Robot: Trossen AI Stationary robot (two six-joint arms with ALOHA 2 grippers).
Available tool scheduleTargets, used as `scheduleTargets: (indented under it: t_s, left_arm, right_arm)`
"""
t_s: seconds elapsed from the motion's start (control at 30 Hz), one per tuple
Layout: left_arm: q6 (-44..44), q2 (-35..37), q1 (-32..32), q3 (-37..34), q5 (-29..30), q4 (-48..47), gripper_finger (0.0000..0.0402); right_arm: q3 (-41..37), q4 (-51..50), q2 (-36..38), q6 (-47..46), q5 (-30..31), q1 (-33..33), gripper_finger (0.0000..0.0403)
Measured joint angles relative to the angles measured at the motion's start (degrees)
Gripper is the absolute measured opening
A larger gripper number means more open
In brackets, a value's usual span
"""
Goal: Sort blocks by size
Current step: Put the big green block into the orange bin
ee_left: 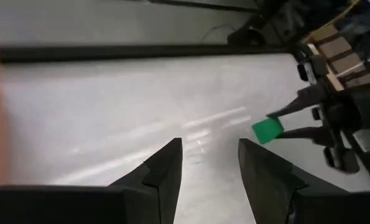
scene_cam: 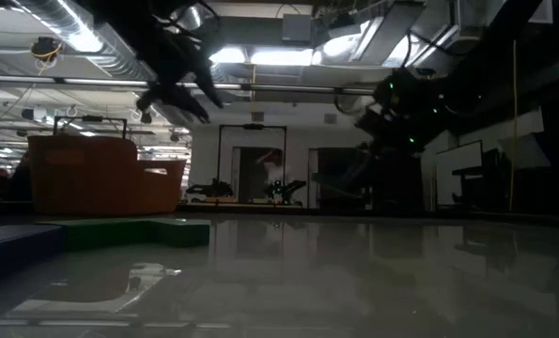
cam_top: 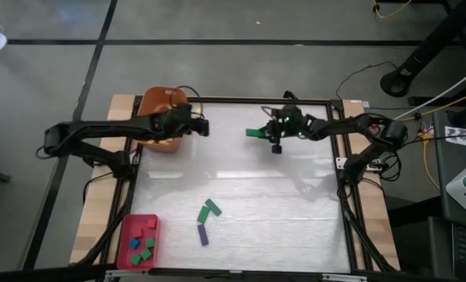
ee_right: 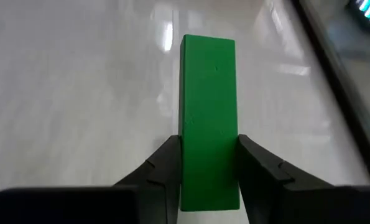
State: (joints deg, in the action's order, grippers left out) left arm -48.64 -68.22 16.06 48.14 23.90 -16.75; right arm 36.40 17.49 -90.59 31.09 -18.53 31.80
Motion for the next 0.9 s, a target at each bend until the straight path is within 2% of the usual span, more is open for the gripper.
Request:
scheduleTargets:
  t_s: [0.1, 0.27, 0.47, 0.73, 0.9]
  left_arm:
    - [-3.26, -4.52, -2.21, 0.0, -0.54, 3.05, 0.0143]
    - [-6.92, -11.68, -4.15, -0.02, -6.48, 8.35, 0.0143]
    - [-5.18, -17.49, -5.66, -0.02, -9.14, 18.39, 0.0143]
    - [-4.8, -18.54, -7.4, -0.04, -9.6, 26.3, 0.0143]
    - [-4.94, -18.54, -8.28, -0.02, -9.64, 26.95, 0.0143]
  right_arm:
    - [0.0, 5.32, 0.02, 0.05, 4.8, -5.31, 0.0124]
    - [0.07, 11.65, 0.09, 2.35, 14.54, -13.26, 0.0124]
    - [0.15, 15.22, 0.11, 6.75, 23.26, -20.39, 0.0124]
    - [0.15, 15.55, 0.17, 6.93, 32.28, -24.44, 0.0125]
    - [0.17, 15.5, 0.17, 6.95, 32.32, -24.34, 0.0125]
